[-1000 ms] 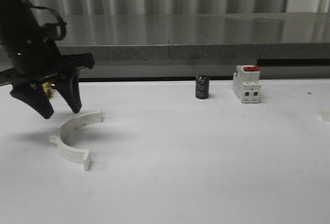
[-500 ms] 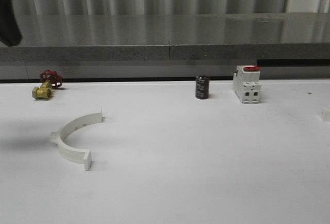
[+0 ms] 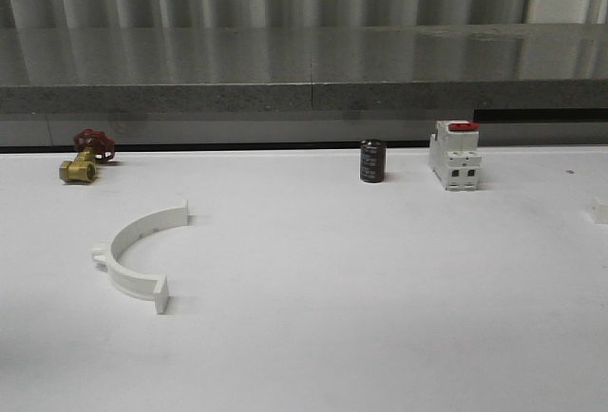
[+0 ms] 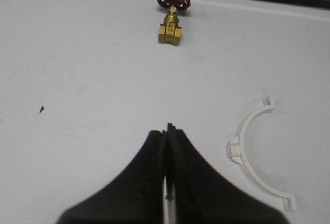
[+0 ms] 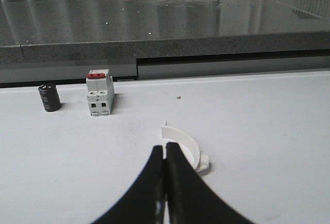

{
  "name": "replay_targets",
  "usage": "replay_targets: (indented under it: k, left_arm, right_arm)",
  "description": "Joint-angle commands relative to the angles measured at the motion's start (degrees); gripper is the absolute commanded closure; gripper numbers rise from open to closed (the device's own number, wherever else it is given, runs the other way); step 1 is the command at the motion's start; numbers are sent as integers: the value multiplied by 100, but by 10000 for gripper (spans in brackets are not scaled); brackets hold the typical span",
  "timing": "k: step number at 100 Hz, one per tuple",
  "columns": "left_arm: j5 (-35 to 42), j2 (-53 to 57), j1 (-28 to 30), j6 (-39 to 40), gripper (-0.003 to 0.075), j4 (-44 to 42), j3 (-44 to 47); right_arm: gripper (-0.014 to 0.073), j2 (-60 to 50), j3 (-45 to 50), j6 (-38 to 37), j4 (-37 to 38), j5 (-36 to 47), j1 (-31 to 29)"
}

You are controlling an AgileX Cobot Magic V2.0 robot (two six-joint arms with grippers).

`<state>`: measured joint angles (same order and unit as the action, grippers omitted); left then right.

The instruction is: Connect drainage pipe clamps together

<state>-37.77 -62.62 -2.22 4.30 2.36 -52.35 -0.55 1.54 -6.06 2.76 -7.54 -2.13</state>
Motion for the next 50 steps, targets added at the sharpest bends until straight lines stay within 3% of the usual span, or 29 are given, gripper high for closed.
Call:
replay_targets:
  k: [1,30,50]
  left_arm:
    - [657,587,15,-3,741,-47,256]
    - [1515,2422,15,-3,741,-301,1805]
    - [1628,3709,15,-3,741,-308,2515]
  right_arm:
    - [660,-115,-91,39,0,479,-39]
    - [660,-115,-91,39,0,479,-39]
    - [660,-115,-91,39,0,629,-39]
